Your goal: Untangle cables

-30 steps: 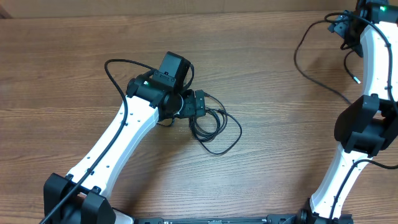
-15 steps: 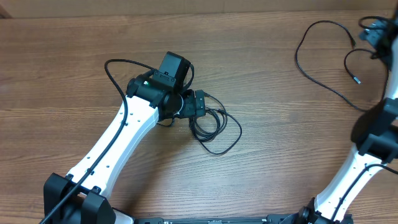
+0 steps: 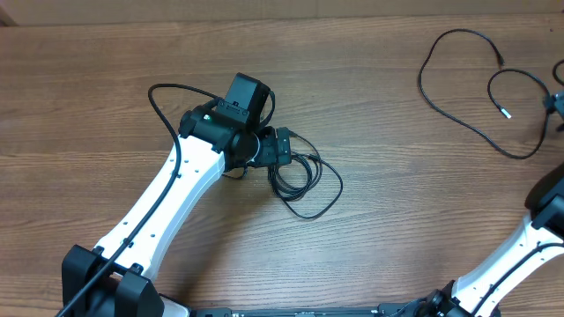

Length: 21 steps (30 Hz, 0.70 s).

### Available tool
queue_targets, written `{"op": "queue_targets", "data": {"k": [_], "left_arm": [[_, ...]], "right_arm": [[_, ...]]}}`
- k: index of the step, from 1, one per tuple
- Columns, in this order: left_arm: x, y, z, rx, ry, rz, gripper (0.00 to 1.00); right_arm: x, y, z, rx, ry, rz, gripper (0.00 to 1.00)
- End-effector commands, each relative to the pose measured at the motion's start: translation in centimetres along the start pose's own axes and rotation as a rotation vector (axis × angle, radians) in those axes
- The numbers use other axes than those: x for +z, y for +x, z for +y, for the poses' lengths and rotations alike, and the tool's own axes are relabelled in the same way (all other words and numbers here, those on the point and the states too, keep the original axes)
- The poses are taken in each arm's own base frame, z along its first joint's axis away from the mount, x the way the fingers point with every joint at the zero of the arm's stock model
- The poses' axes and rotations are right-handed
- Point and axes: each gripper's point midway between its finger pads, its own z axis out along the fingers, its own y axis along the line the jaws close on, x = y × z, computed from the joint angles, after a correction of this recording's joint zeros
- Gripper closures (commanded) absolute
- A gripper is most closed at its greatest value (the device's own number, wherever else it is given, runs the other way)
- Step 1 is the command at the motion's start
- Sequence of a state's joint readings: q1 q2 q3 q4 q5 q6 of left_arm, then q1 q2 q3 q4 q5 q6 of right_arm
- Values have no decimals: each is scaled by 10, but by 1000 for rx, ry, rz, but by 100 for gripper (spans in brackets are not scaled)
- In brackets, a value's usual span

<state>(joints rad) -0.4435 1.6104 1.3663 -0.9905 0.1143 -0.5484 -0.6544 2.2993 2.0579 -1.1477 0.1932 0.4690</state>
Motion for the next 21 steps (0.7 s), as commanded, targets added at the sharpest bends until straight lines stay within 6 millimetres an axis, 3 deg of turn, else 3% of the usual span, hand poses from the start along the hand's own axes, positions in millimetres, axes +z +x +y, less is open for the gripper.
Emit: {"op": "queue_targets", "data": {"k": [1, 13, 17, 21], "left_arm": [[0, -2, 4, -12, -14, -8, 1], [0, -2, 4, -12, -13, -8, 0], [0, -2, 4, -12, -14, -8, 0], [0, -2, 4, -12, -14, -8, 1]], "right_arm": [[14, 14, 3, -5, -15, 47, 8], [48, 46, 0, -15, -19, 117, 40], [50, 47, 0, -15, -17, 119, 59], [50, 49, -1, -17, -14, 126, 66]]}}
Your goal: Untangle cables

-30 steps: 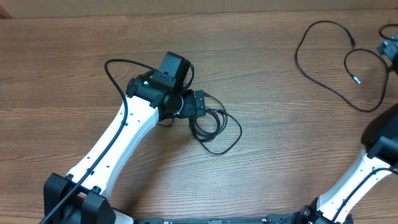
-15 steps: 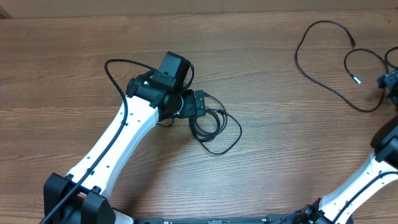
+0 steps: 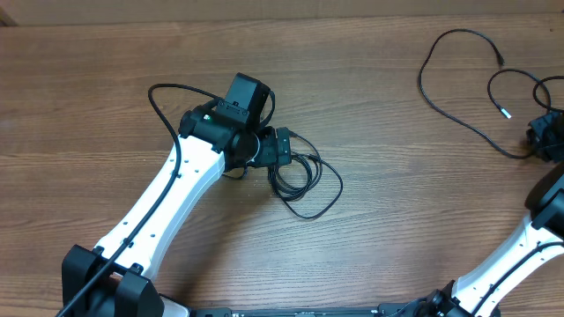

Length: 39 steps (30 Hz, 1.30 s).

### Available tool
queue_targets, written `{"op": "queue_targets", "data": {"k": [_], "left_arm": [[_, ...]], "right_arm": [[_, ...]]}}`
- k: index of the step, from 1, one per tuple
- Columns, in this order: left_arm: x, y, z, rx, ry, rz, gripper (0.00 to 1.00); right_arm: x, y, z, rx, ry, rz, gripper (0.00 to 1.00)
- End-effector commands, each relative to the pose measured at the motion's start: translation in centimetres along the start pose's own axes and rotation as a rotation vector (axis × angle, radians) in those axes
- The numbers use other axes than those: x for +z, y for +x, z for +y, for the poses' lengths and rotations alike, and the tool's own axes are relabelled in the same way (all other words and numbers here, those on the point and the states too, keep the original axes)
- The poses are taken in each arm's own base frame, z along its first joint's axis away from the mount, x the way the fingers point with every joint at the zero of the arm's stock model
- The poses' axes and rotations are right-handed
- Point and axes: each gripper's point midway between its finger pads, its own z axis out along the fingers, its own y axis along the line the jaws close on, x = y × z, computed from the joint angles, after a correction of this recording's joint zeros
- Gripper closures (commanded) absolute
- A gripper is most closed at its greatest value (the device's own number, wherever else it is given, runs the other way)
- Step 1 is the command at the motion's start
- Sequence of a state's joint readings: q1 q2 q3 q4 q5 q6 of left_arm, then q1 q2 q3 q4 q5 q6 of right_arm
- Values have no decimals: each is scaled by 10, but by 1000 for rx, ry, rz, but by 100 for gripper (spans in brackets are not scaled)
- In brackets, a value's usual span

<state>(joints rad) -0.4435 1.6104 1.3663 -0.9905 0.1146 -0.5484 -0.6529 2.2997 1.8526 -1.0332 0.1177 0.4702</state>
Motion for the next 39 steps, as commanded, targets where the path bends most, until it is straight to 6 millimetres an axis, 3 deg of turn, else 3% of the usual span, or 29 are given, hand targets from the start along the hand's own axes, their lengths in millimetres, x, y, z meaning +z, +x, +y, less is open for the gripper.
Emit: {"op": "queue_targets", "data": {"k": [1, 14, 20, 22, 28, 34, 39], "left_arm": [[0, -2, 4, -12, -14, -8, 0], [0, -2, 4, -12, -14, -8, 0], [0, -2, 4, -12, -14, -8, 0], [0, -2, 4, -12, -14, -8, 0], [0, -2, 4, -12, -14, -8, 0], [0, -2, 4, -12, -14, -8, 0], [0, -2, 4, -12, -14, -8, 1]], "right_arm": [[5, 4, 0, -4, 7, 12, 66], [21, 17, -5, -7, 20, 34, 57], [21, 14, 2, -5, -19, 28, 91], [20, 15, 14, -3, -81, 40, 96], [13, 8, 48, -6, -263, 42, 96], [-25, -24, 69, -12, -344, -36, 96], [-82, -53, 96, -117, -466, -133, 96]]}}
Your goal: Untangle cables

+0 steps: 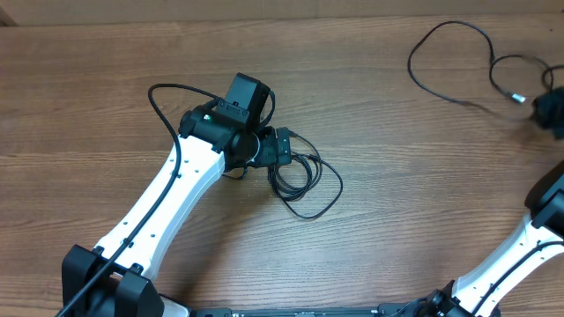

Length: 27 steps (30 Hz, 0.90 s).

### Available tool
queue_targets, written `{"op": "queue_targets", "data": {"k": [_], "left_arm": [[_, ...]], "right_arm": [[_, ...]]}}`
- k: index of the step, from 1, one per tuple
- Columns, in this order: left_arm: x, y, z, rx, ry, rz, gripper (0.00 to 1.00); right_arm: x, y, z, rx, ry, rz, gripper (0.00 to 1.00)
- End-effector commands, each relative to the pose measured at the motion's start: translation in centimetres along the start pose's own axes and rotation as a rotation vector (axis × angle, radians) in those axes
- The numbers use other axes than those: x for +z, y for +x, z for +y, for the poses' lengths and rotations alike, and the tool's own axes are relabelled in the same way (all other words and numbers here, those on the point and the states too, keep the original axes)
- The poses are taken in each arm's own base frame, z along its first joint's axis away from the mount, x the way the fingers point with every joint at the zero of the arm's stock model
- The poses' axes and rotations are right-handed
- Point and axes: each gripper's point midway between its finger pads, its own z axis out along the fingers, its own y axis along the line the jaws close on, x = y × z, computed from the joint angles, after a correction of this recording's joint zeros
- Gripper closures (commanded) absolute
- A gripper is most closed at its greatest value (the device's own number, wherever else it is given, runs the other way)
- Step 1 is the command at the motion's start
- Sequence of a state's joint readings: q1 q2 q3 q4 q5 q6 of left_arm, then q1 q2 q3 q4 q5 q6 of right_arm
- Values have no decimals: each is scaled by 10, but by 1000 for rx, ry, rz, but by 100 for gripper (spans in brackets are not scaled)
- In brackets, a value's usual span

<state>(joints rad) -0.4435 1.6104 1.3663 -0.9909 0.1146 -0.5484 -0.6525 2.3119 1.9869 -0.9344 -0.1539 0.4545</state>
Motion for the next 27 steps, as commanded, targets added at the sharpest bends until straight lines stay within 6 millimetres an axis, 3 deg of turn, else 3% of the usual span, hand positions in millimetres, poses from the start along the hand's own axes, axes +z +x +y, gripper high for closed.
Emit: {"op": "queue_targets", "data": {"k": [1, 6, 11, 15, 22, 27], "left_arm": [[0, -2, 4, -12, -14, -8, 1], [0, -2, 4, -12, -14, -8, 0], [0, -2, 4, -12, -14, -9, 0], [0, -2, 4, -12, -14, -8, 1], [0, -2, 4, -12, -14, -8, 0], [0, -2, 4, -12, -14, -8, 0]], "right_arm": [[-38, -26, 48, -131, -156, -74, 96], [-73, -33, 100, -275, -338, -116, 96], [-85, -9, 147, -471, -518, -96, 96], [-84, 20, 179, -649, -564, -99, 96], [-86, 52, 223, -762, -621, -114, 96], [-79, 65, 232, -786, -573, -118, 96]]}}
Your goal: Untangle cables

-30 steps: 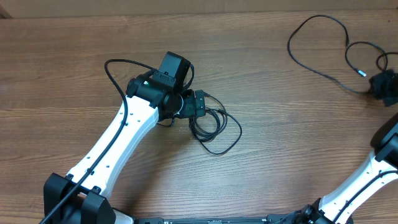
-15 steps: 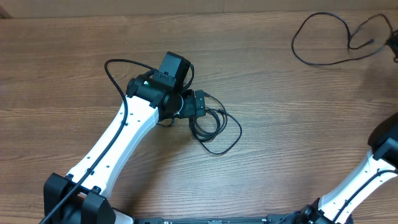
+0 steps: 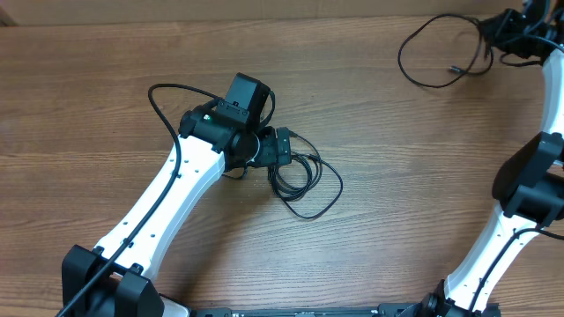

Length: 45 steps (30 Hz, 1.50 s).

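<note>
A black cable lies coiled in loops (image 3: 306,182) mid-table. My left gripper (image 3: 285,147) sits low on the coil's left end and looks shut on it. A second thin black cable (image 3: 414,75) forms a loop at the far right, with a loose plug end (image 3: 455,68) inside it. My right gripper (image 3: 495,26) is at the far right corner, at that cable's other end, apparently shut on it. The two cables lie well apart.
The wooden table (image 3: 397,176) fills the view. The left arm (image 3: 167,189) reaches in from the near left, its own lead arching beside it. The right arm (image 3: 529,189) stands along the right edge up to the far corner.
My right gripper has gone from the right edge to the far right corner. The thin cable went with it, and its loop now lies closer to the far edge. The left arm is unchanged.
The thin cable first lay spread out at the right, my right gripper just at the frame's edge. Then the gripper was down at the cable's near bend. After that the cable had shifted farther away with it, and now farther still. The left gripper stayed on the coil throughout.
</note>
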### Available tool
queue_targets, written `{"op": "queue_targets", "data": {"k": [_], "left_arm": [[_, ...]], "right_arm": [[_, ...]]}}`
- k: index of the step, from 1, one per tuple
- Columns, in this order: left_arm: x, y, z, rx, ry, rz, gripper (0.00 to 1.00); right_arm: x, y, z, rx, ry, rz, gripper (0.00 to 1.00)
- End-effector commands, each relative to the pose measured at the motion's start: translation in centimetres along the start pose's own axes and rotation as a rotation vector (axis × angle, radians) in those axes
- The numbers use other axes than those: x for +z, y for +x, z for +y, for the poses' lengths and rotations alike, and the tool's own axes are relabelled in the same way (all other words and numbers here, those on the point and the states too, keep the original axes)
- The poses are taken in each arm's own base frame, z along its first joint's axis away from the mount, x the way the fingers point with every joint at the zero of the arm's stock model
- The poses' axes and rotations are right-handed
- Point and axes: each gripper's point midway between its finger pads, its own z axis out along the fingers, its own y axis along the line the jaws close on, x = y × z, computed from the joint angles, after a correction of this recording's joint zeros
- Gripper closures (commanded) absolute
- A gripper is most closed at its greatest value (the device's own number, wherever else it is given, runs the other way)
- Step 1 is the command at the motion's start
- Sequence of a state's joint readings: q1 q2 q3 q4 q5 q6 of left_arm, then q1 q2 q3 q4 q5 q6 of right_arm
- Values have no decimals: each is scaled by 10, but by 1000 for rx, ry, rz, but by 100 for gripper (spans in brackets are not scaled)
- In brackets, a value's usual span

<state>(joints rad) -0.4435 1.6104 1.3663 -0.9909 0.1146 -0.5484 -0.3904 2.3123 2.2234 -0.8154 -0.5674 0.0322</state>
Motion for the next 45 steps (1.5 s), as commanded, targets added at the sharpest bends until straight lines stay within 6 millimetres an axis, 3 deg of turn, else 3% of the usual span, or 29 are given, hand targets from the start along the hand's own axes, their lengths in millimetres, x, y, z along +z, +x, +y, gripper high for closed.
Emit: {"op": "queue_targets", "data": {"k": [1, 9, 12, 15, 18, 21, 25, 30, 36, 45], "left_arm": [[0, -2, 4, -12, -14, -8, 0], [0, -2, 4, -12, -14, -8, 0], [0, -2, 4, -12, -14, -8, 1], [0, -2, 4, -12, -14, -8, 0], [0, -2, 4, -12, -13, -8, 0], [0, -2, 4, -12, -14, -8, 1], [0, -2, 4, -12, -13, -8, 0], [0, -2, 4, -12, -14, -8, 0], [0, -2, 4, -12, -14, -8, 0], [0, -2, 4, -12, -14, -8, 1]], "right_arm": [[-2, -7, 1, -44, 68, -15, 96], [2, 5, -6, -26, 147, 26, 94], [-1, 4, -20, 40, 233, 14, 80], [-8, 6, -44, 113, 376, 0, 56], [-19, 11, -66, 155, 519, -3, 48], [-27, 17, -78, 156, 605, 10, 31], [-33, 24, -88, 160, 672, 33, 26], [-26, 36, -96, 168, 683, 62, 20], [-14, 47, -106, 170, 685, 69, 19], [3, 45, -116, 155, 674, 16, 20]]}}
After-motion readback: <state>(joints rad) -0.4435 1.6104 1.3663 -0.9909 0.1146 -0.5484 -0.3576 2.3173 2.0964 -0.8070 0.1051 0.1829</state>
